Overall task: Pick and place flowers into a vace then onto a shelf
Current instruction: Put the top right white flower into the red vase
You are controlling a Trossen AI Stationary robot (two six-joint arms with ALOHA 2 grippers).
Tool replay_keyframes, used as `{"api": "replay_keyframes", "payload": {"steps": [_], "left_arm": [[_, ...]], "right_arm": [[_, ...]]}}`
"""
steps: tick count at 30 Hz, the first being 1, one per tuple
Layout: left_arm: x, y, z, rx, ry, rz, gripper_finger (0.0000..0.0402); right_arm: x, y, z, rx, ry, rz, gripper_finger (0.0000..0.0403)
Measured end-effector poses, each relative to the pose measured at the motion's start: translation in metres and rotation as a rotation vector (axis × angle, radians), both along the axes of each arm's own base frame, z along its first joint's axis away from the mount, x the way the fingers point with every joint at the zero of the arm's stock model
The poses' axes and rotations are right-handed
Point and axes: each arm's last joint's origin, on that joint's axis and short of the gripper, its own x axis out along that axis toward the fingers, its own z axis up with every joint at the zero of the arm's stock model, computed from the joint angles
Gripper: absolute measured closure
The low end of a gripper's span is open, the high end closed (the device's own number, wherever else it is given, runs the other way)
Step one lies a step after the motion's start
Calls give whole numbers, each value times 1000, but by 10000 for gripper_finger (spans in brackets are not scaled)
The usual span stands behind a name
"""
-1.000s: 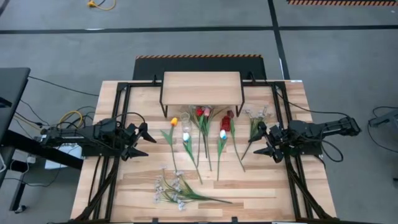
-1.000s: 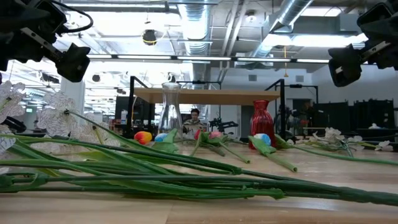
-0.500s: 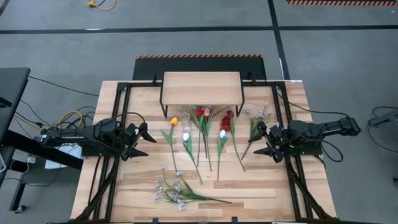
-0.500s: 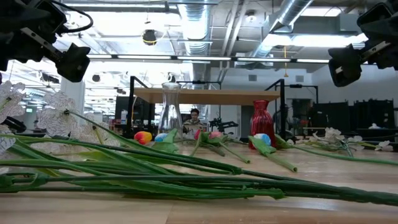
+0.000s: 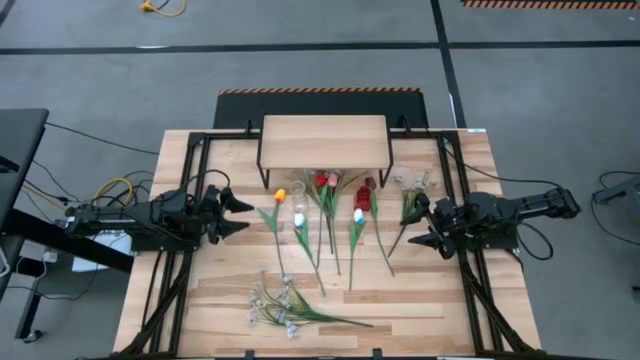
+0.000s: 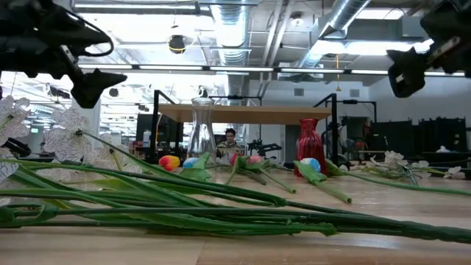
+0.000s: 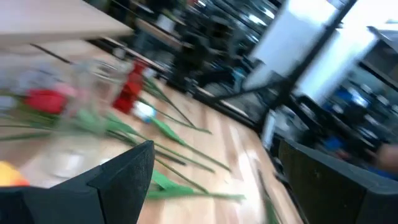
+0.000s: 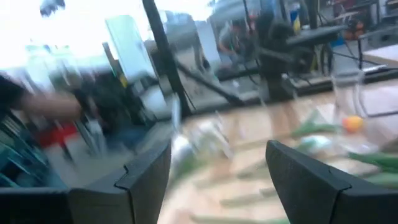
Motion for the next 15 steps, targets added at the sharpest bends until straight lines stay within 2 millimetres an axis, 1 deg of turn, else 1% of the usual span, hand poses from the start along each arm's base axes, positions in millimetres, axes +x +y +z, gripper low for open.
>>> {"api": "replay_keyframes", "payload": {"steps": [5, 8, 10, 13, 15], "left_arm": [[0, 2, 0, -75, -3, 77, 69], [0, 2, 0, -118, -5, 77, 69], [0, 2, 0, -122, -4, 76, 69], [0, 3, 0, -125, -2, 94, 69], [0, 4, 0, -140, -5, 122, 69]], "right_arm": [[-3, -1, 20, 221, -154, 4, 147], [-6, -3, 30, 294, -255, -27, 147], [-8, -6, 34, 323, -299, -93, 147], [-8, -11, 36, 376, -336, -242, 147], [-9, -14, 36, 447, -340, -327, 147]]}}
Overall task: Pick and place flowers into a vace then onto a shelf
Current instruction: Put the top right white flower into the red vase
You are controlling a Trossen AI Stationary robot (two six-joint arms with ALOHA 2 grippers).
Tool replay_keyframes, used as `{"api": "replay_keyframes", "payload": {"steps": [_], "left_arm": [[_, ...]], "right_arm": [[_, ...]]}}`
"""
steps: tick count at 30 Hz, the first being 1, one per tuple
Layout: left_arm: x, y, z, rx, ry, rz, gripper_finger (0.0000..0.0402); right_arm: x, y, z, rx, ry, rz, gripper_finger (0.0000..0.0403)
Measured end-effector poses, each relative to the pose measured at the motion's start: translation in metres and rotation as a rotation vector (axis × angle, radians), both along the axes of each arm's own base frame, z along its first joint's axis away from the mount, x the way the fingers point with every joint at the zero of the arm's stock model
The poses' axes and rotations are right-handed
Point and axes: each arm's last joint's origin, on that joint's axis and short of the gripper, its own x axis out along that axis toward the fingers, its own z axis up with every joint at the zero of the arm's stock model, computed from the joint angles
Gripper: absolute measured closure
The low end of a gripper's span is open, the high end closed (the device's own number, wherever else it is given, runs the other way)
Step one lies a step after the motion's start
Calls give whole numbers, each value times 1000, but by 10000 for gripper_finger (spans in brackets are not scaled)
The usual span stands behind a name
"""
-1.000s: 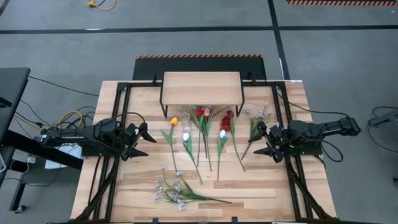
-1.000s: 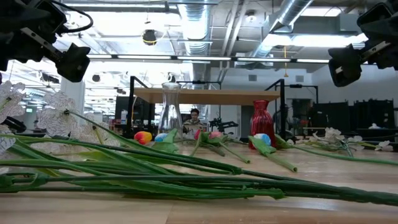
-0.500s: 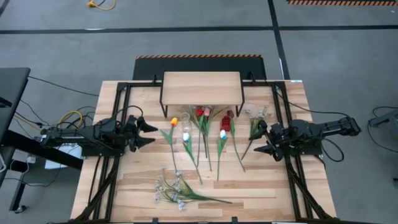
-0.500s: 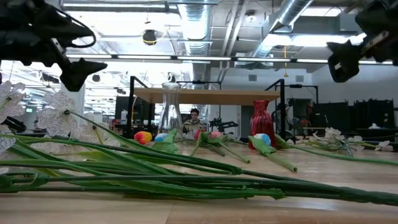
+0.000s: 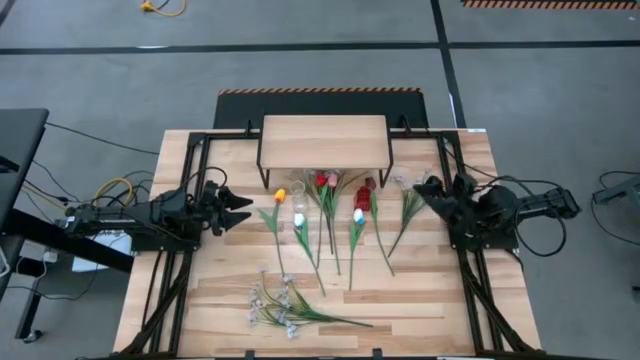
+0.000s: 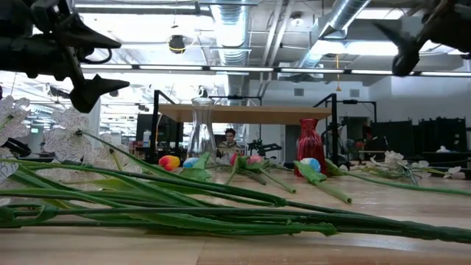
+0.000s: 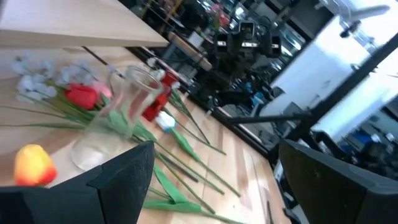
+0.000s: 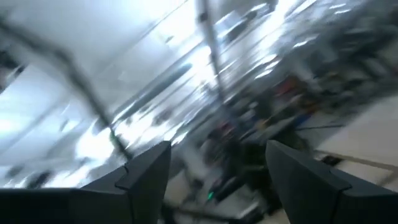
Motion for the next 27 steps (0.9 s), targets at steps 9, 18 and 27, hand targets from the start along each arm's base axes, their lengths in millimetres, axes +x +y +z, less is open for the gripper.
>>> {"api": "replay_keyframes", "payload": {"steps": [9, 18, 27], "left_arm": [[0, 1, -1, -42, 1, 24, 69], [0, 1, 0, -73, -2, 17, 69], [0, 0, -1, -74, 0, 17, 69]], "right_arm": [[-2, -13, -4, 283, 3, -330, 147], [-4, -17, 1, 191, 12, -428, 147], [-10, -15, 58, 76, 225, -359, 147]]}}
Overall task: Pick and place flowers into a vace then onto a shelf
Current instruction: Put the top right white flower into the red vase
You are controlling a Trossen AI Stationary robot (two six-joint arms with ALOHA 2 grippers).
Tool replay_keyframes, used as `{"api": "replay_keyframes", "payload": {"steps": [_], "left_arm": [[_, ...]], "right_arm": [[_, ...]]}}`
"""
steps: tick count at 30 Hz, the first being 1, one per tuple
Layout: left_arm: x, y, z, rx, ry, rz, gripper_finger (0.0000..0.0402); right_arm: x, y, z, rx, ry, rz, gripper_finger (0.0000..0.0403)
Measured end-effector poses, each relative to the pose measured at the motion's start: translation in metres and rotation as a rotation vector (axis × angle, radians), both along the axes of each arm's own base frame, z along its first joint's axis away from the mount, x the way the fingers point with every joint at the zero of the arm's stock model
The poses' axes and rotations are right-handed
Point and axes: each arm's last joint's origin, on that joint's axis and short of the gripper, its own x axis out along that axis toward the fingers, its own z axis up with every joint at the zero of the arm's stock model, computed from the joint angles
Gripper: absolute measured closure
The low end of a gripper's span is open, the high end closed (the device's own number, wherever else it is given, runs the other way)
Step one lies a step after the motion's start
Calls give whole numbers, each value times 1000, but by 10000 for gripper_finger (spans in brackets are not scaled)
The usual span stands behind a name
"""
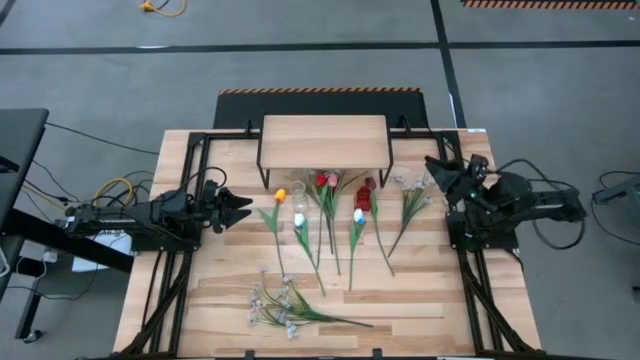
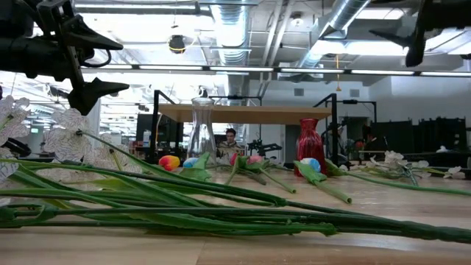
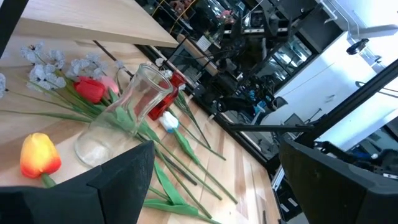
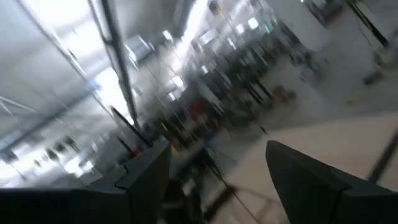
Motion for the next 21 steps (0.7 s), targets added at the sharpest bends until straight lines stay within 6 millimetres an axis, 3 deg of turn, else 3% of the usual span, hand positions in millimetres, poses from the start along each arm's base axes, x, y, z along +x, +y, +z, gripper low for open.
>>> {"api": "replay_keyframes", "payload": {"steps": [5, 10, 14, 21], "left_arm": [[0, 0, 0, 0, 0, 0, 69], [0, 0, 0, -8, -1, 0, 69], [0, 0, 0, -18, -3, 0, 69], [0, 0, 1, -68, -21, 8, 69]], "right_arm": [[4, 1, 34, 133, 200, 25, 147], [18, 4, 55, 222, 382, 96, 147], [30, 8, 60, 297, 517, 151, 147], [37, 12, 51, 501, 682, 189, 147]]}}
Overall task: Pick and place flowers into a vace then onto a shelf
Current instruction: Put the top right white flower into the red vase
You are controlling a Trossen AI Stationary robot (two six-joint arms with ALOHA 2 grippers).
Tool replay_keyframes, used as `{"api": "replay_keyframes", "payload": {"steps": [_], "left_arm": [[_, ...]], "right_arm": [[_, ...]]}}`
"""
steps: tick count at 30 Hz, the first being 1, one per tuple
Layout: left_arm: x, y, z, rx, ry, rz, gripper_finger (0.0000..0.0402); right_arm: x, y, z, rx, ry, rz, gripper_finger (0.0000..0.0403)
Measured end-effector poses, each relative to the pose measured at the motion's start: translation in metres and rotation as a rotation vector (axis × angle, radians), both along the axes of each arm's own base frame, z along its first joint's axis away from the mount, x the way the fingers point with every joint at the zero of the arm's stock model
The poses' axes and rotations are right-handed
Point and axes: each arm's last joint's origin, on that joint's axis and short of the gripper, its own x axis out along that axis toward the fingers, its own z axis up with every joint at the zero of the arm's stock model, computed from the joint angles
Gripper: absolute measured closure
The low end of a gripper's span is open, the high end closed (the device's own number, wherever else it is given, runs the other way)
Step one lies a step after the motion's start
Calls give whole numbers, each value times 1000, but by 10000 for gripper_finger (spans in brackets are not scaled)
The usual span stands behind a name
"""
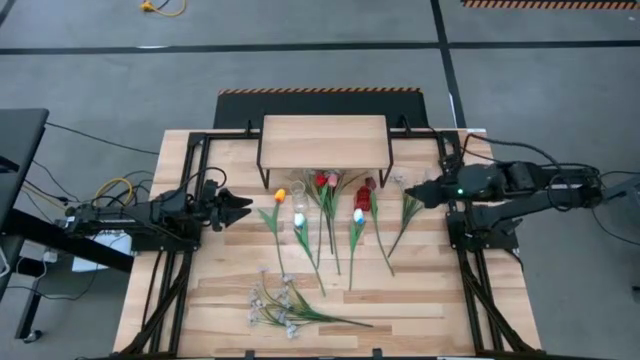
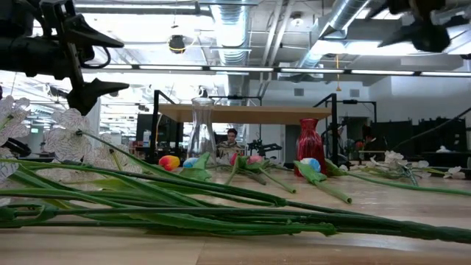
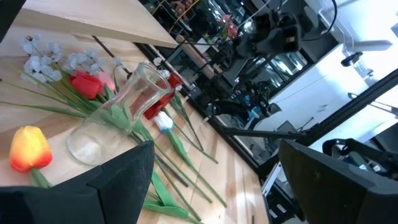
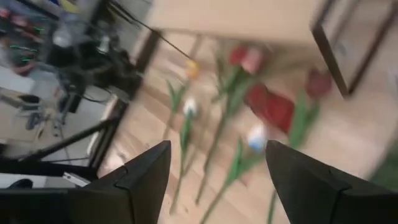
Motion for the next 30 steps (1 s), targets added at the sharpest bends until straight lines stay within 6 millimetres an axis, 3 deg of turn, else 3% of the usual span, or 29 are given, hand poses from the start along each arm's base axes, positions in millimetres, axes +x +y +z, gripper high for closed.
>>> {"api": "replay_keyframes", "payload": {"steps": [5, 12, 21, 30], "left_arm": [[0, 1, 0, -69, -11, 34, 69], [0, 1, 0, -79, -13, 34, 69], [0, 1, 0, -63, -10, 36, 69], [0, 1, -1, -57, -4, 36, 69]], "right_arm": [[-3, 3, -10, 136, 107, -13, 147], [6, 15, -21, 198, 227, -6, 147], [36, 27, -40, 251, 326, -192, 147], [69, 37, -74, 352, 455, -453, 147]]}}
